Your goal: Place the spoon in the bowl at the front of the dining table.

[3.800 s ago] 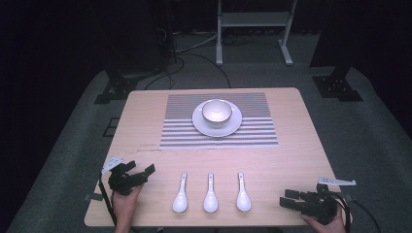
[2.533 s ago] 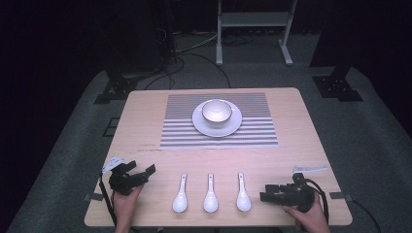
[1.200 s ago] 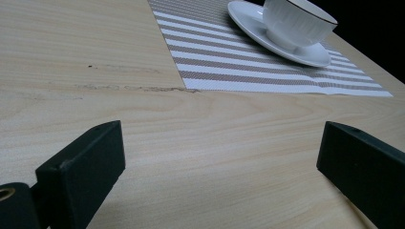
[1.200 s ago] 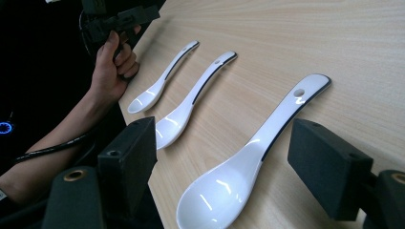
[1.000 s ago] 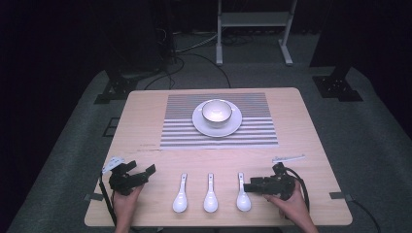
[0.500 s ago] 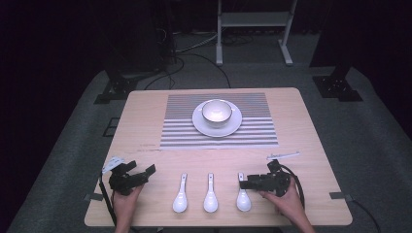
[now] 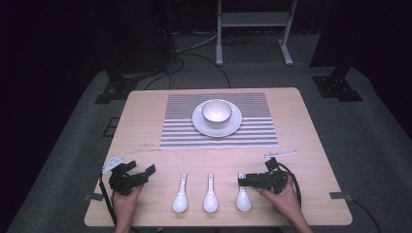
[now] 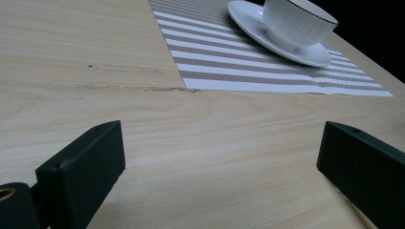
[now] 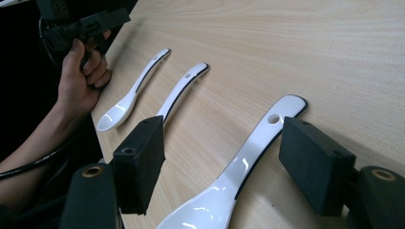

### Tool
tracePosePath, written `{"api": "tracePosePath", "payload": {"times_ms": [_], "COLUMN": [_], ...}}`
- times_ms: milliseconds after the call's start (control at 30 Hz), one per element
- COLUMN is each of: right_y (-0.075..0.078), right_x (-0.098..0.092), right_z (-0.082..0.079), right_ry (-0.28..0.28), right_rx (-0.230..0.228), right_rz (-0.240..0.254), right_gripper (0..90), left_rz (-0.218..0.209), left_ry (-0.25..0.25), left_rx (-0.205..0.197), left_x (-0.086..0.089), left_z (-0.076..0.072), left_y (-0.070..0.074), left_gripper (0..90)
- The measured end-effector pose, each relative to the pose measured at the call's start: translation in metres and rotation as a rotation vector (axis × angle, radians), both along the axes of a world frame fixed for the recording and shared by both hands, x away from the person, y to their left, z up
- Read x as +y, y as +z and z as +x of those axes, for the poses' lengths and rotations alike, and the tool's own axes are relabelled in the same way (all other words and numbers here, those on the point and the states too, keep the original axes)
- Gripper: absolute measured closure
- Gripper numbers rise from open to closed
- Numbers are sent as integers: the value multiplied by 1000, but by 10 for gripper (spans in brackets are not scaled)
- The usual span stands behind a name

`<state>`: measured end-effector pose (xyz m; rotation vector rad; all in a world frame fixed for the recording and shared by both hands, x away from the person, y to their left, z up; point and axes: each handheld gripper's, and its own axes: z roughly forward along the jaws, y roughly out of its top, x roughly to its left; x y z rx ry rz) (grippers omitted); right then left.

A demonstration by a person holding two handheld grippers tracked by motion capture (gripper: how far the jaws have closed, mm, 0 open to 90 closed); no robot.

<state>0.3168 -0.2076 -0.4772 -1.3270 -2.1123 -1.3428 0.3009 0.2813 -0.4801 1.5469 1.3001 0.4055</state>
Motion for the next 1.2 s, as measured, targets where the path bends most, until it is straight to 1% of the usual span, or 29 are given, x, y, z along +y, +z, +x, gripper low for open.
{"api": "tracePosePath", "payload": {"times_ms": [133,167,267,600,700,933,1067,1200], "right_y": [-1,-2,-3,-5,-6,-7,-7,-5], "right_x": [1,2,2,3,4,5,6,9], "right_z": [1,2,4,6,7,8,7,5], "right_ry": [-7,-13,-23,-54,-62,-81,-95,-109], "right_rx": [5,12,6,15,18,20,18,7], "right_rz": [-9,-15,-23,-46,-42,-50,-64,-102], "right_gripper": [328,340,358,415,435,472,502,545], "left_rz": [0,0,0,1,-2,-4,-4,-5], "left_ry": [0,0,0,-1,1,2,2,2], "left_rx": [0,0,0,0,-1,-3,-4,-3], "left_x": [0,0,0,0,0,0,0,0], "left_z": [0,0,0,0,0,0,0,0], "left_y": [0,0,0,0,0,0,0,0], "left_gripper": [10,10,11,11,10,11,10,11]}}
